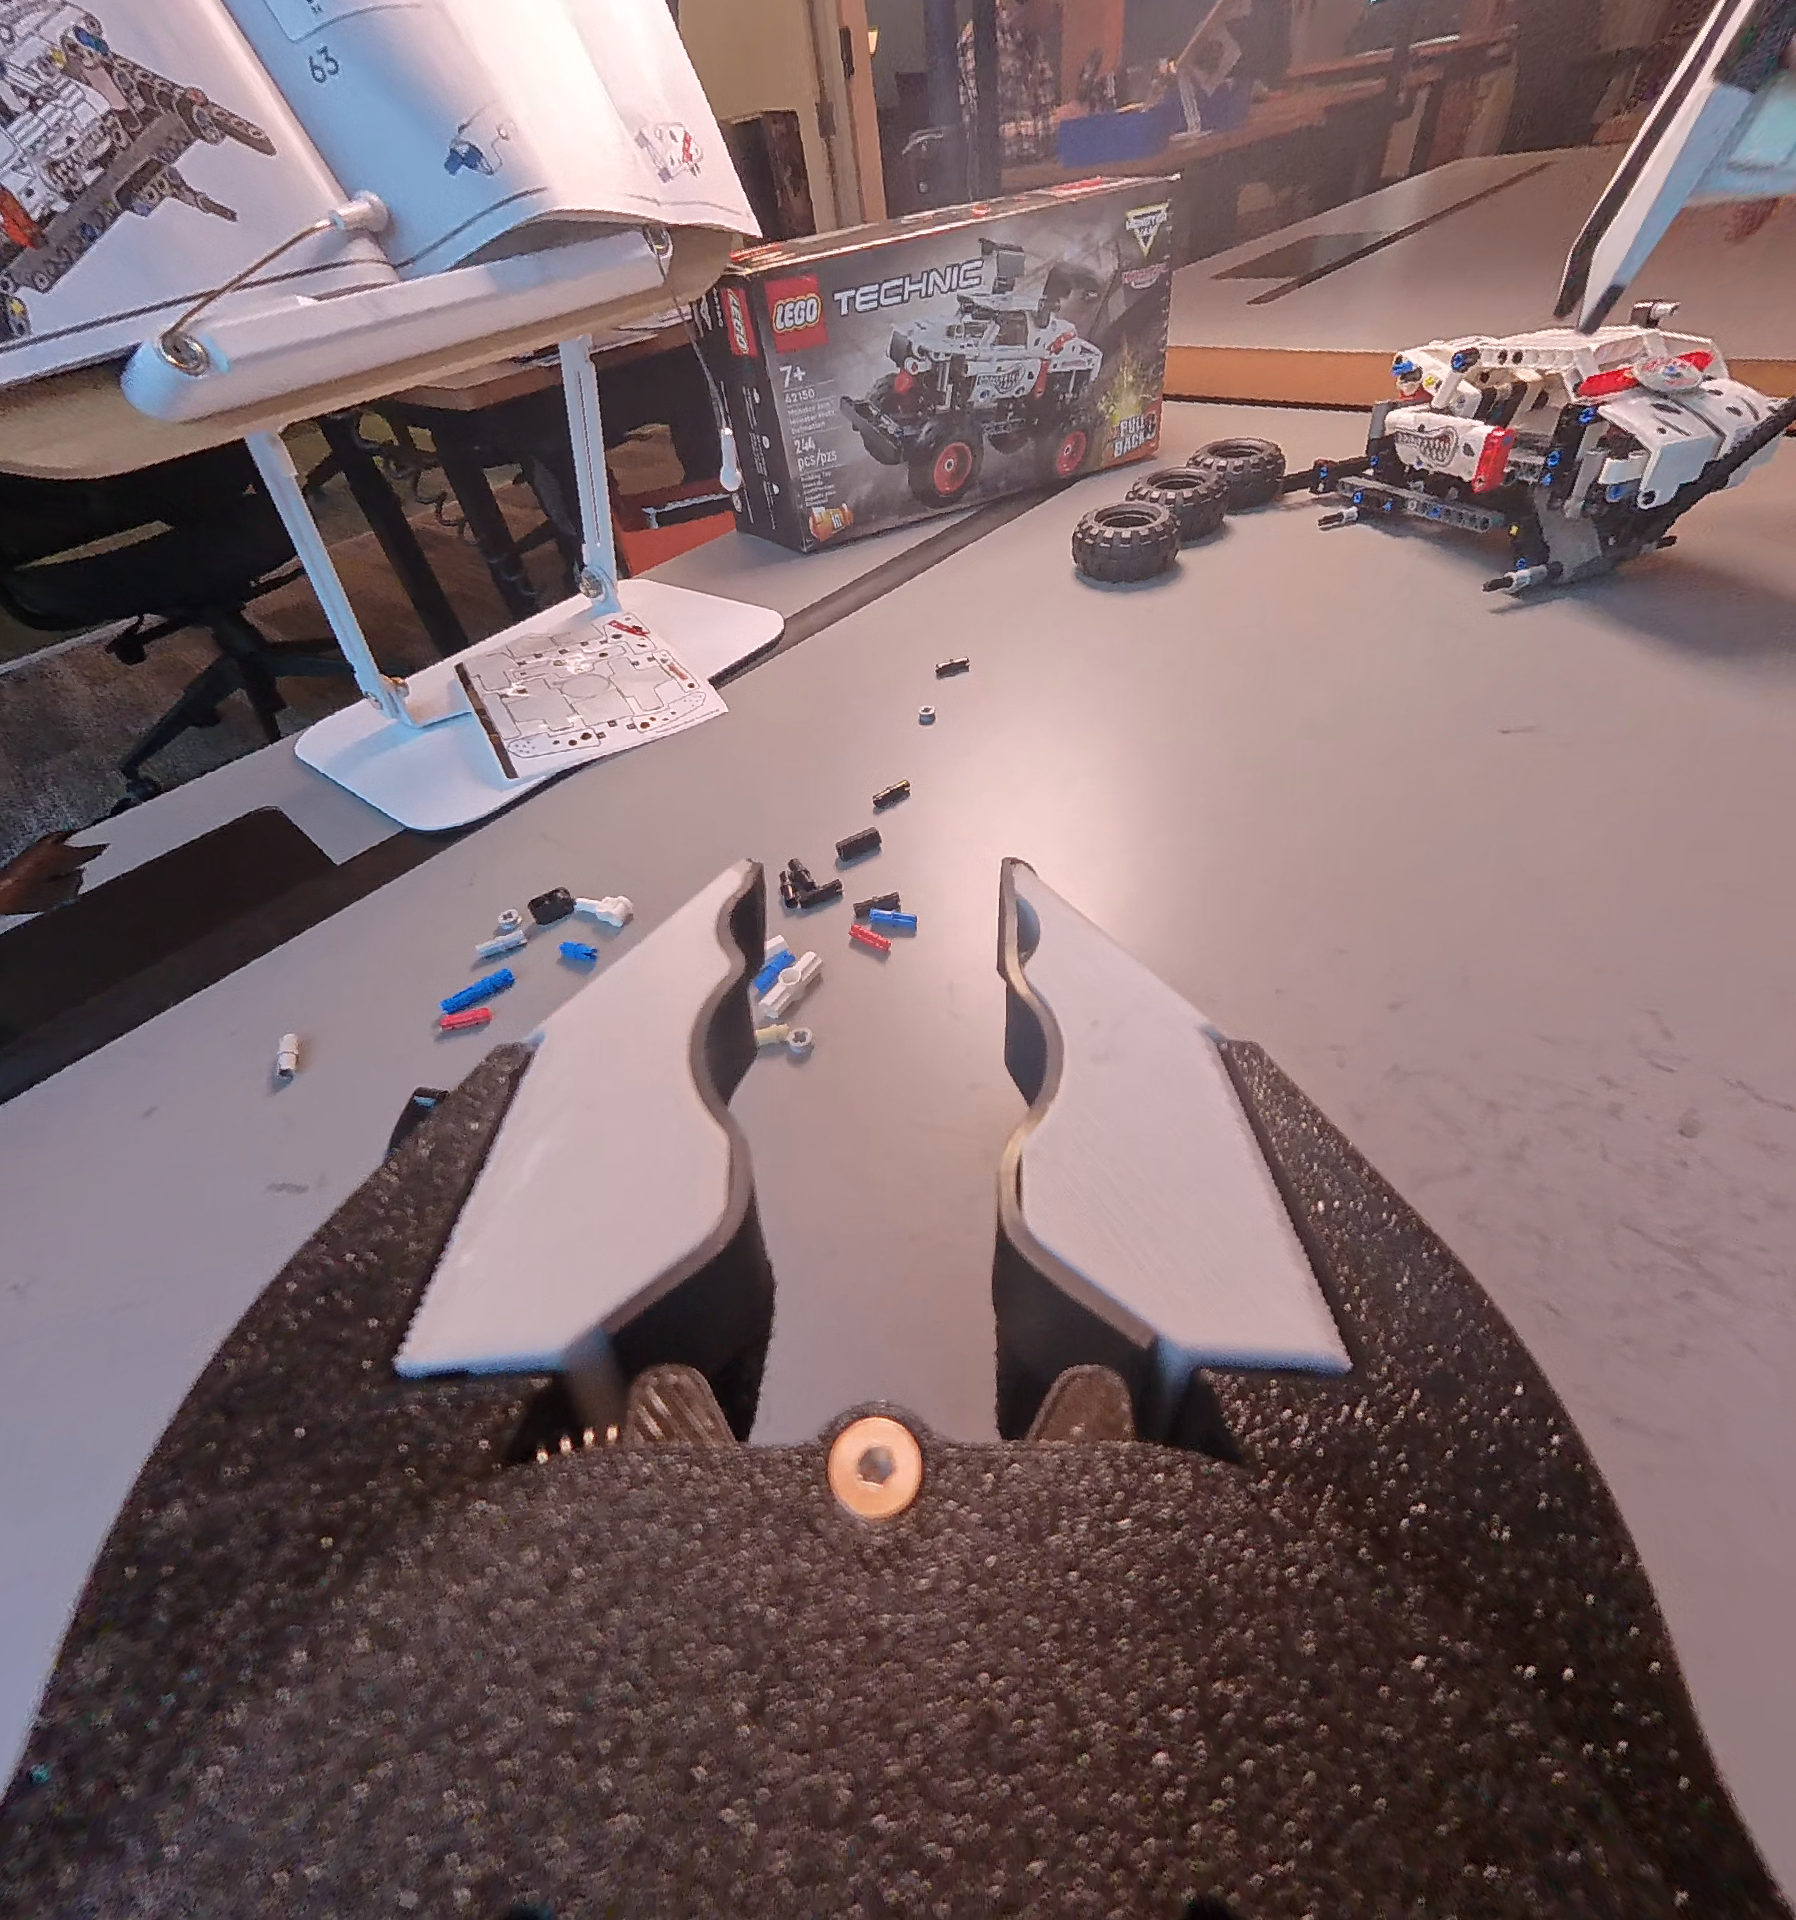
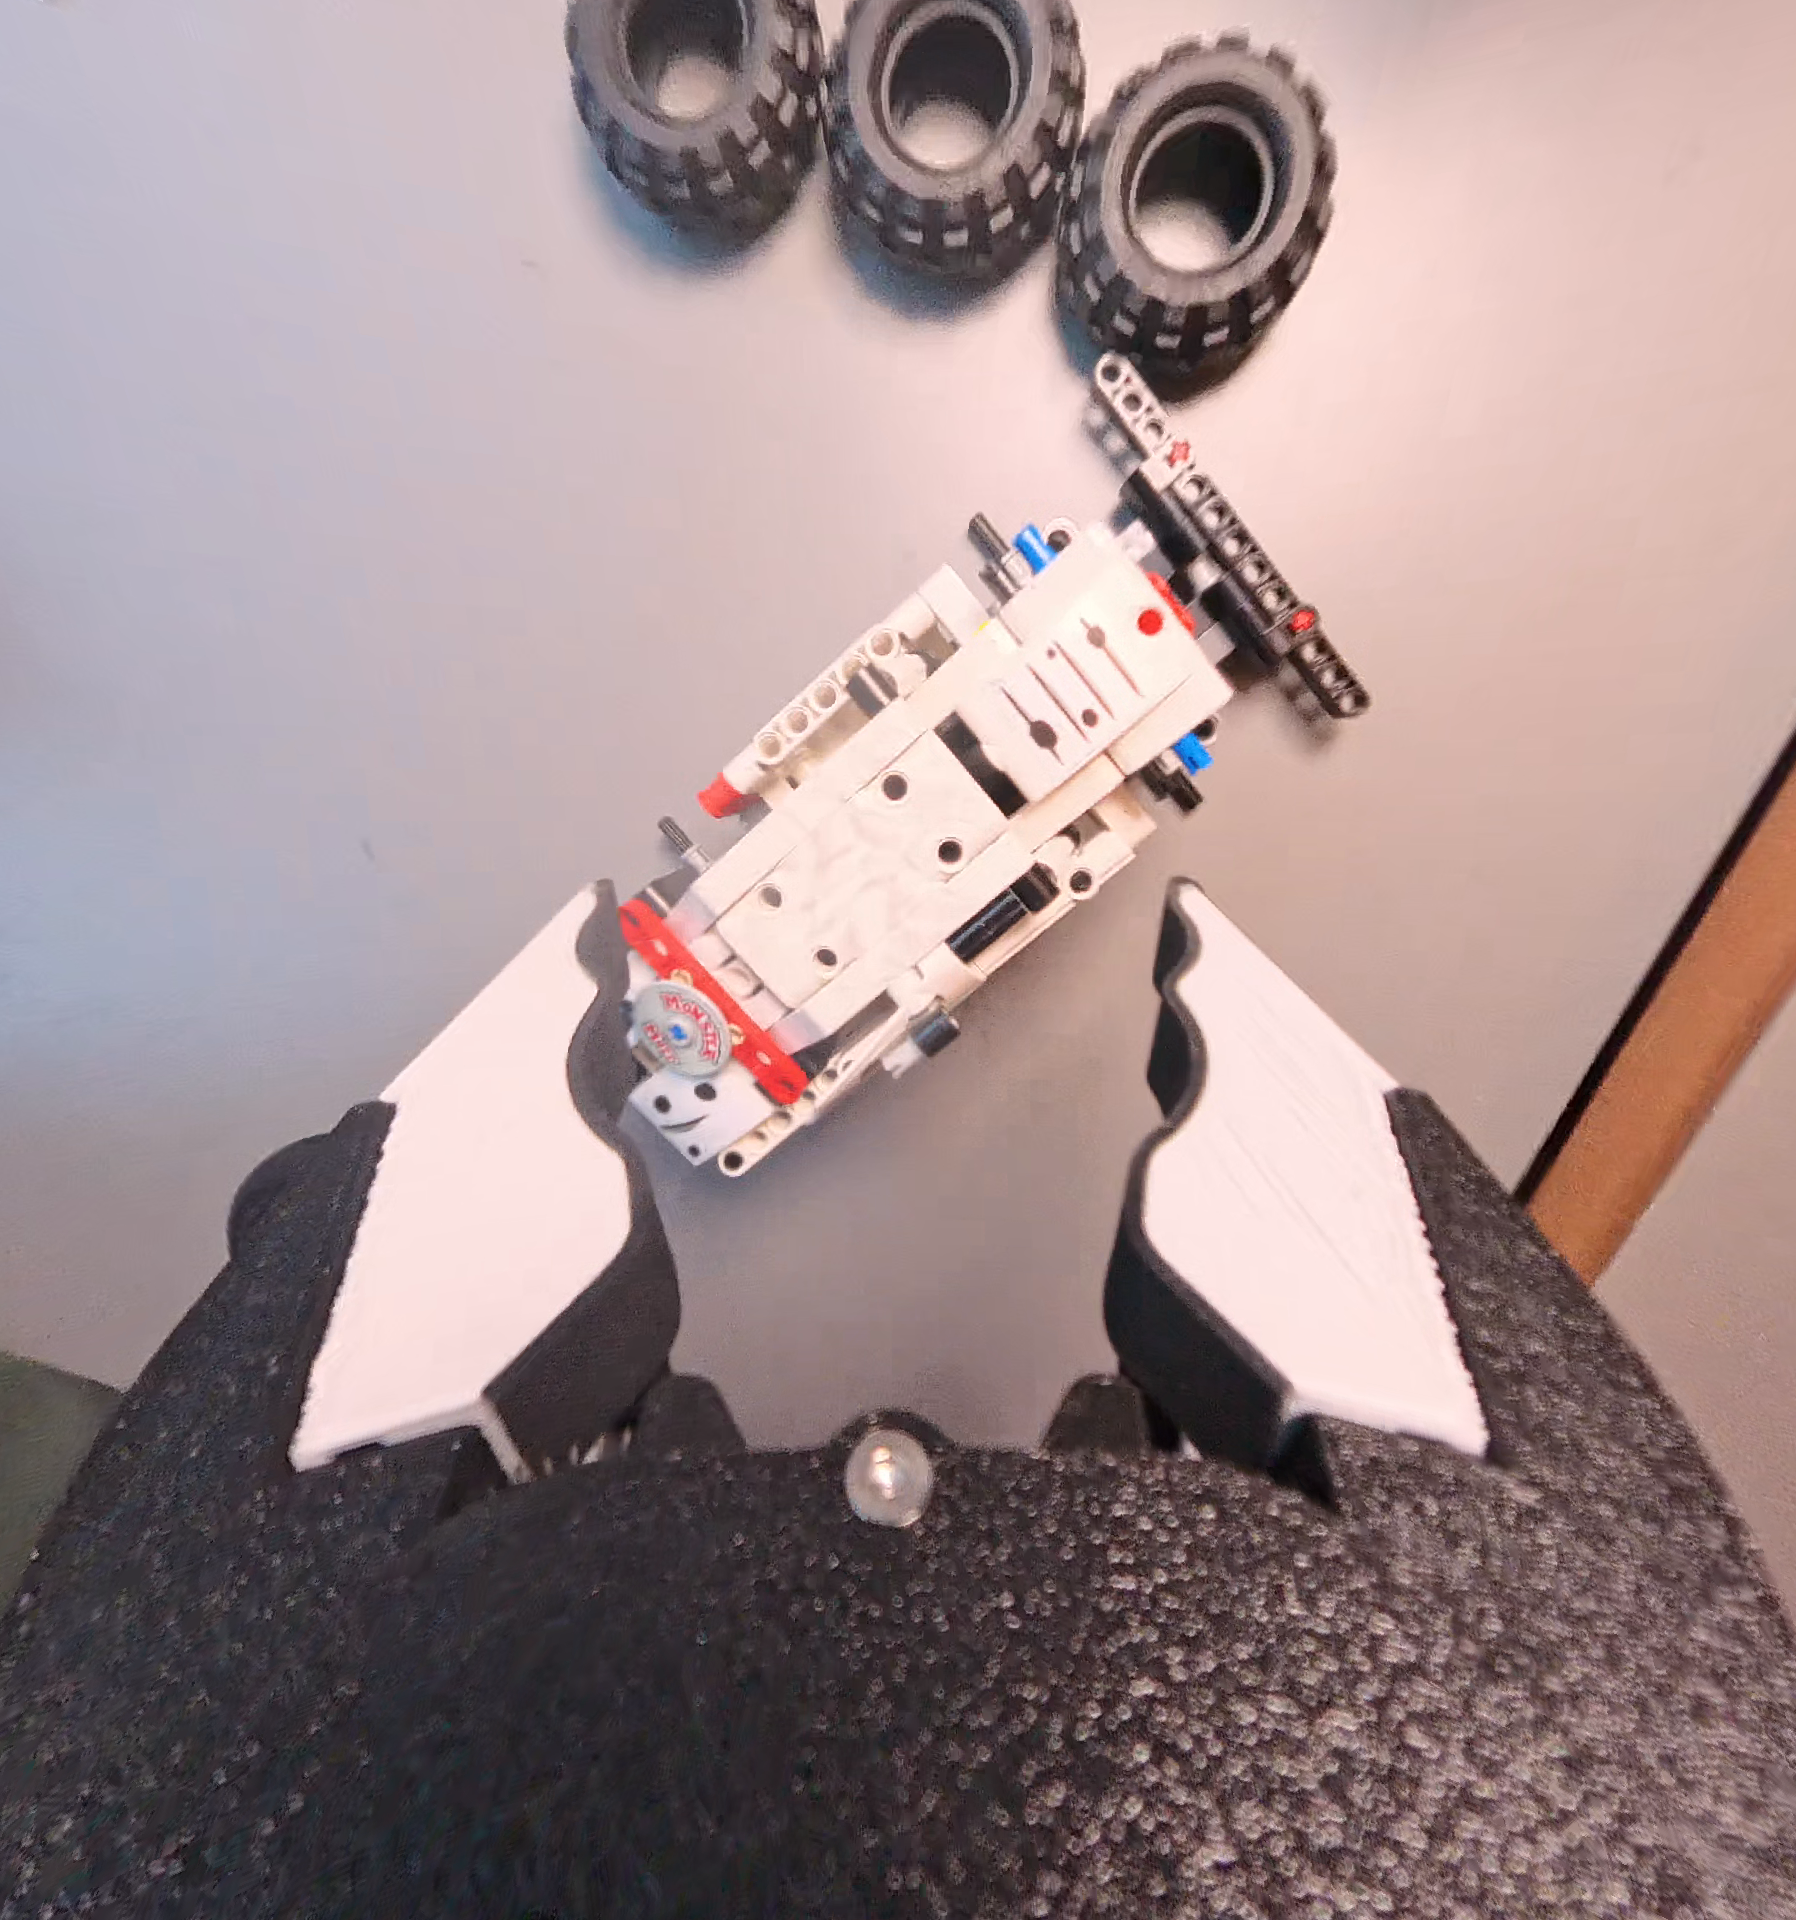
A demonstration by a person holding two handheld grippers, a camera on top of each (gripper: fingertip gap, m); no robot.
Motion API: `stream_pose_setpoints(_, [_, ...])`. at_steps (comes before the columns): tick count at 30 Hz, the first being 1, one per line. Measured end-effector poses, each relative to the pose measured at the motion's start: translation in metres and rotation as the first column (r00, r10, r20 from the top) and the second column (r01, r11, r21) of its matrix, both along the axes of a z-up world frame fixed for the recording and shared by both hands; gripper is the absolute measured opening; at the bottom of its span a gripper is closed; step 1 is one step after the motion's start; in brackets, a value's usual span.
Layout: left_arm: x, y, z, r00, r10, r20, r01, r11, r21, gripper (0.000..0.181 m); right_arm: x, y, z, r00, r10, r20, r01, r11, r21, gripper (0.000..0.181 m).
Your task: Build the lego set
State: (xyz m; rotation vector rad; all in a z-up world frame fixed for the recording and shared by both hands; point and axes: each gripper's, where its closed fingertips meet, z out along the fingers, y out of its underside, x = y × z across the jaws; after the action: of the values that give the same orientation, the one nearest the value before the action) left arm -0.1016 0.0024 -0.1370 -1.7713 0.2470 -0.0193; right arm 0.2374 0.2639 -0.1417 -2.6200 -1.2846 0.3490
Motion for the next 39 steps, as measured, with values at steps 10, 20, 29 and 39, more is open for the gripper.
stream_pose_setpoints(10, [0.001, 0.0, -0.004, 1.0, -0.009, 0.012, 0.009, 1.0, -0.019, 0.044, 0.021, -0.013, -0.021, 0.76, 0.596, 0.257, -0.609, 0.792, -0.035, 0.081])
stream_pose_setpoints(20, [0.004, 0.001, -0.01, 1.0, -0.025, 0.01, 0.025, 0.999, -0.044, 0.044, 0.042, 0.0, -0.02, 0.661, 0.624, 0.417, -0.684, 0.73, -0.009, 0.077])
stream_pose_setpoints(29, [0.004, 0.001, -0.01, 1.0, -0.023, 0.01, 0.023, 0.999, -0.047, 0.043, 0.051, 0.003, -0.024, 0.514, 0.726, 0.457, -0.805, 0.592, -0.034, 0.068])
stream_pose_setpoints(39, [-0.002, 0.0, 0.0, 1.0, 0.003, 0.013, -0.003, 1.0, 0.003, 0.046, -0.112, -0.015, 0.081, 0.688, 0.725, 0.031, -0.607, 0.551, 0.573, 0.072])
